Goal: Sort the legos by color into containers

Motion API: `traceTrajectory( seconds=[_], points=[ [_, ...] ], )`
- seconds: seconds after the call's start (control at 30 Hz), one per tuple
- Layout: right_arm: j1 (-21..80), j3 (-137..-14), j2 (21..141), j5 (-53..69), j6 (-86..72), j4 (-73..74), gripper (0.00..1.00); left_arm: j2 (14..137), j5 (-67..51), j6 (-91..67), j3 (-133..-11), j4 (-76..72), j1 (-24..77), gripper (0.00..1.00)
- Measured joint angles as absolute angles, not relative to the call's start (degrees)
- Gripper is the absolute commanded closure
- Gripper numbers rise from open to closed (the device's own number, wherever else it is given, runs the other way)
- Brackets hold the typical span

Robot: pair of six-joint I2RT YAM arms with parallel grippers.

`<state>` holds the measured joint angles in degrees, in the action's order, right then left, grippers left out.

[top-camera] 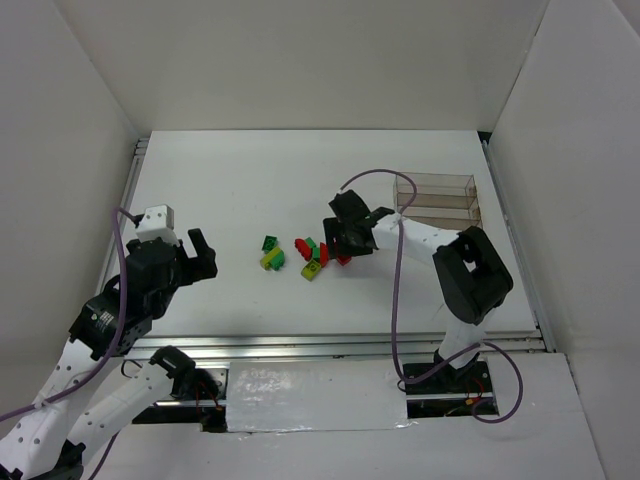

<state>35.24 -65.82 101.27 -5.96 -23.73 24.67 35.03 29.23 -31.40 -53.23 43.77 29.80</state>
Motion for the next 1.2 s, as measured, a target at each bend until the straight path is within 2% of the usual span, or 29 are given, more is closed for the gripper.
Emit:
traceTrajectory(
  seconds=[0.2,0.37,0.57,0.7,0.77,0.87,1.2],
  points=[
    [35.8,-66.1,102.0,-6.5,-22.0,24.3,0.28,35.0,29.1,-31.3,-53.2,43.6,29.8,0.00],
    [35.8,-68.4,105.2,-7.2,-20.6,24.5,0.34,35.0,28.8,-31.2,-53.2,43.3,29.8,0.00],
    [35.8,-69.0,106.3,-7.3,-19.5,24.5,0.51,35.0,28.6,-31.2,-53.2,43.2,29.8,0.01],
    [35.7,-68.9,106.3,-7.1,-19.8,24.1,0.83,35.0,28.4,-31.2,-53.2,43.2,29.8,0.00],
    [35.3,-68.4,106.2,-7.0,-20.0,23.4,0.83,35.0,28.3,-31.2,-53.2,43.2,29.8,0.00],
    [34.5,-66.8,105.1,-6.1,-20.7,22.0,0.90,35.0,28.2,-31.2,-53.2,43.2,29.8,0.00],
    [27.6,-60.4,92.7,-3.7,-24.6,22.8,0.90,35.0,28.0,-30.1,-53.2,42.8,29.8,0.01]
  ],
)
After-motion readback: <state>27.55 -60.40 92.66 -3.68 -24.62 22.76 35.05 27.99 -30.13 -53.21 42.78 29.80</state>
